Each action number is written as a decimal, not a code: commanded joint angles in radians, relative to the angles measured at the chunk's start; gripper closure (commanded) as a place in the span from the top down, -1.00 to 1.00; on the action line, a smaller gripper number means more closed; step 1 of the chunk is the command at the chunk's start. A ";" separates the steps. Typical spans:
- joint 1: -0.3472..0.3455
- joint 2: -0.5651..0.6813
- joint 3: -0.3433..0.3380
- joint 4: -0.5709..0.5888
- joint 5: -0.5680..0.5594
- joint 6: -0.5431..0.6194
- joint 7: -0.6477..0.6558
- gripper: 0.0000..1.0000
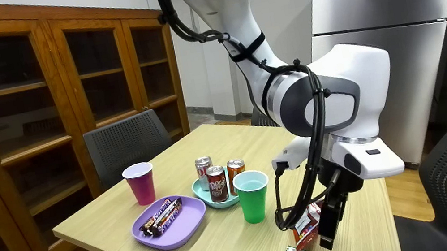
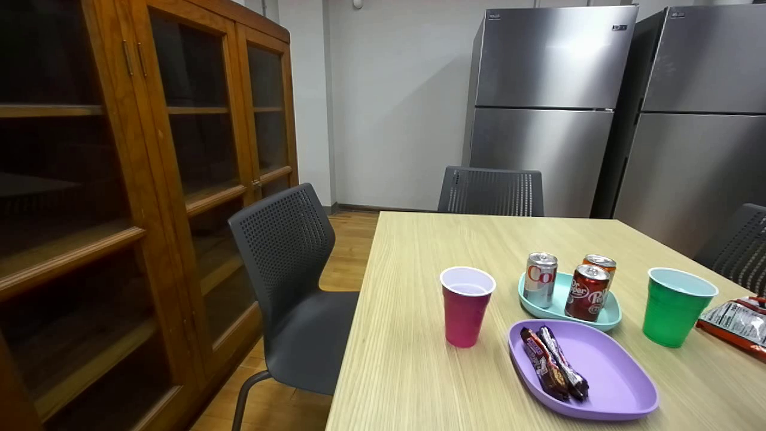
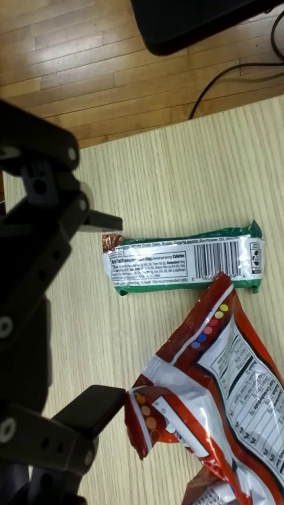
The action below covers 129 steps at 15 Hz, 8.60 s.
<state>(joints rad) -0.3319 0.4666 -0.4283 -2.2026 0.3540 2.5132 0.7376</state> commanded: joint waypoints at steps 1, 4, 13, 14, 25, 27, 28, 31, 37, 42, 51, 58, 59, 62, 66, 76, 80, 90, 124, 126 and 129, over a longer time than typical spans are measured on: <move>-0.008 0.024 0.009 0.004 0.006 0.024 0.024 1.00; -0.006 0.046 0.011 0.006 0.007 0.032 0.027 1.00; 0.016 0.086 0.012 -0.012 -0.009 0.056 0.024 1.00; 0.019 0.088 0.012 -0.015 -0.011 0.057 0.023 1.00; 0.047 0.104 0.014 -0.042 -0.026 0.063 0.011 1.00; 0.053 0.103 0.016 -0.048 -0.027 0.066 0.009 1.00; 0.055 0.106 0.016 -0.048 -0.029 0.067 0.008 1.00; 0.060 0.112 0.016 -0.050 -0.033 0.069 0.006 1.00; 0.060 0.120 0.018 -0.050 -0.040 0.069 -0.003 1.00; 0.057 0.118 0.019 -0.050 -0.038 0.072 -0.010 0.02; 0.057 0.067 0.011 -0.075 -0.046 0.068 -0.032 -0.74; 0.055 -0.125 -0.022 -0.145 -0.113 0.025 -0.118 -0.74; 0.055 -0.155 -0.026 -0.156 -0.123 0.020 -0.132 -0.74; 0.060 -0.250 -0.038 -0.198 -0.187 0.014 -0.175 -0.74; 0.056 -0.348 -0.017 -0.237 -0.243 -0.013 -0.248 -0.74; 0.068 -0.445 0.096 -0.306 -0.264 -0.031 -0.483 -0.74; 0.090 -0.481 0.134 -0.354 -0.293 -0.022 -0.531 -0.74; 0.149 -0.575 0.225 -0.480 -0.338 0.012 -0.646 -0.74; 0.302 -0.215 0.451 -0.363 -0.222 0.176 -0.969 -0.74; 0.300 -0.182 0.455 -0.341 -0.234 0.185 -0.961 -0.74; 0.295 -0.146 0.461 -0.315 -0.240 0.192 -0.957 -0.74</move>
<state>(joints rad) -0.0148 0.2788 0.0109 -2.5572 0.1235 2.6952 -0.2113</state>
